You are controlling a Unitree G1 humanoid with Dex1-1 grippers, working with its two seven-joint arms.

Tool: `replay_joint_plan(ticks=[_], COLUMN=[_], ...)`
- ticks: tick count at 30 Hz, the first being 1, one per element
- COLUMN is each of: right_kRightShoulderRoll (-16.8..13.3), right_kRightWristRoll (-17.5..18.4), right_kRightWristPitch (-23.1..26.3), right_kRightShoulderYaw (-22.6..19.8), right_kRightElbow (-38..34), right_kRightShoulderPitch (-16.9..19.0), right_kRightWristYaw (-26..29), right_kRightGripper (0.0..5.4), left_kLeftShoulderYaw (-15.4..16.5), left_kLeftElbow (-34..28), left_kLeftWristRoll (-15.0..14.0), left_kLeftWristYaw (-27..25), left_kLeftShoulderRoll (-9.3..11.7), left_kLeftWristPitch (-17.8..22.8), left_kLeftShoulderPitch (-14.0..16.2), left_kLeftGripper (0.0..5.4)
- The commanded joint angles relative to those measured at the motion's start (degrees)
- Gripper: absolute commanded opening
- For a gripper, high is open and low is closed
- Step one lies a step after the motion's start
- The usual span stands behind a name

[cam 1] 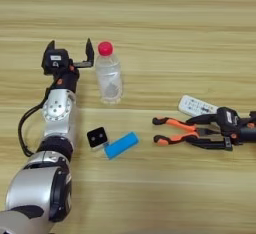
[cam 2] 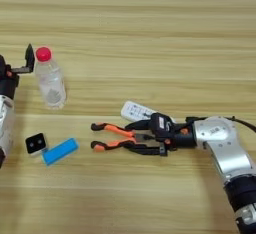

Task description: Move the objects on the table

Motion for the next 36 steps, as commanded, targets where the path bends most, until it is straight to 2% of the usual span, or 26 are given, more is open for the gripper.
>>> replay_joint_plan(ticks=[1, 17, 23, 36], right_kRightShoulderRoll=[-1.87, -6.78, -8.62, -7.19], right_kRightWristRoll=[0.16, -2.76, -3.93, -4.65], right_kRightWristPitch=[-0.93, -2.48, -3.62, -5.89], right_kRightShoulderYaw=[-1.31, -1.53, -2.26, -1.63], right_kRightElbow=[-1.89, -1.40, 1.53, 8.04], right_kRightShoulderPitch=[1.06, 5.88, 7.04, 3.63], right_kRightWristYaw=[-1.05, -3.38, -4.70, -6.25], right_kRightGripper=[2.32, 2.32, 2.32, 2.32], left_kLeftShoulderYaw=[0.01, 0.09, 0.10, 0.16], left_kLeftElbow=[0.56, 0.75, 0.99, 1.82], left_kLeftWristRoll=[0.83, 0.75, 0.76, 0.78], left_kLeftWristYaw=[0.09, 0.00, 0.00, 0.07], left_kLeftShoulderRoll=[0.60, 0.78, 0.81, 0.85], left_kLeftWristPitch=[-0.30, -0.33, -0.37, -0.47], left_kLeftShoulderPitch=[-1.18, -1.33, -1.46, -1.99], left_kLeftGripper=[5.40, 5.40, 5.40, 5.40])
